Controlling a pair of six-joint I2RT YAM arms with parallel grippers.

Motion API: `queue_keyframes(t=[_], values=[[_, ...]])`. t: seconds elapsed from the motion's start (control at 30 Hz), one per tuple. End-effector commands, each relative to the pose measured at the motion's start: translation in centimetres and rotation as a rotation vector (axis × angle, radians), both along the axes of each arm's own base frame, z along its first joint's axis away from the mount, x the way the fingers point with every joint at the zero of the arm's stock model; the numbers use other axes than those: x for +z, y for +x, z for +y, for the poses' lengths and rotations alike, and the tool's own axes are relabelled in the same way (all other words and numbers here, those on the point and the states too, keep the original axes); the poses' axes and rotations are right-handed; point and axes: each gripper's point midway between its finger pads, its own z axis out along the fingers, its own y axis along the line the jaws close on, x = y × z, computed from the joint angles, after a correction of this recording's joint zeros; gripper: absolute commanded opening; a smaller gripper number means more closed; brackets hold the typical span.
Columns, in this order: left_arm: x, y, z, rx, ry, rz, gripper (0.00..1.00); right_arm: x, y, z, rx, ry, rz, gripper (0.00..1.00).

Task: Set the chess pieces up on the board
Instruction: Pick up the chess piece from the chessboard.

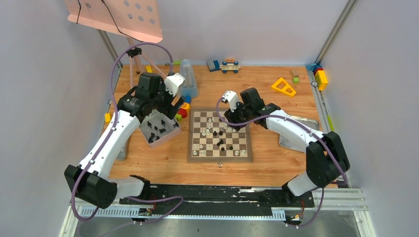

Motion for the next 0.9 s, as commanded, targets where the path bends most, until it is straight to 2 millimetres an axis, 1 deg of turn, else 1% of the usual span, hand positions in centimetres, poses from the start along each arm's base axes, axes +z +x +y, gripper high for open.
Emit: queue_keyframes(t=[0.0, 0.13, 0.27, 0.63, 0.87], values=[[1.4, 0.2, -0.2, -0.021, -0.021, -0.06, 1.0, -3.4, -0.6, -1.4, 0.0, -0.083, 0.082, 0.49], [1.2, 0.2, -0.3, -0.02, -0.023, -0.052, 1.0, -5.0, -1.0, -1.7, 0.014, -0.108, 0.117, 0.47], [1.2, 0.2, -0.3, -0.022, -0.021, -0.052, 1.0, -5.9, -0.9, -1.9, 0.018, -0.125, 0.131, 0.45], [0.9, 0.3, -0.1, -0.021, -0.01, -0.053, 1.0, -6.6, -0.2, -1.3, 0.037, -0.121, 0.145, 0.42], [1.0, 0.3, -0.1, -0.02, -0.007, -0.055, 1.0, -5.9, 0.5, -0.8, 0.037, -0.105, 0.132, 0.39]])
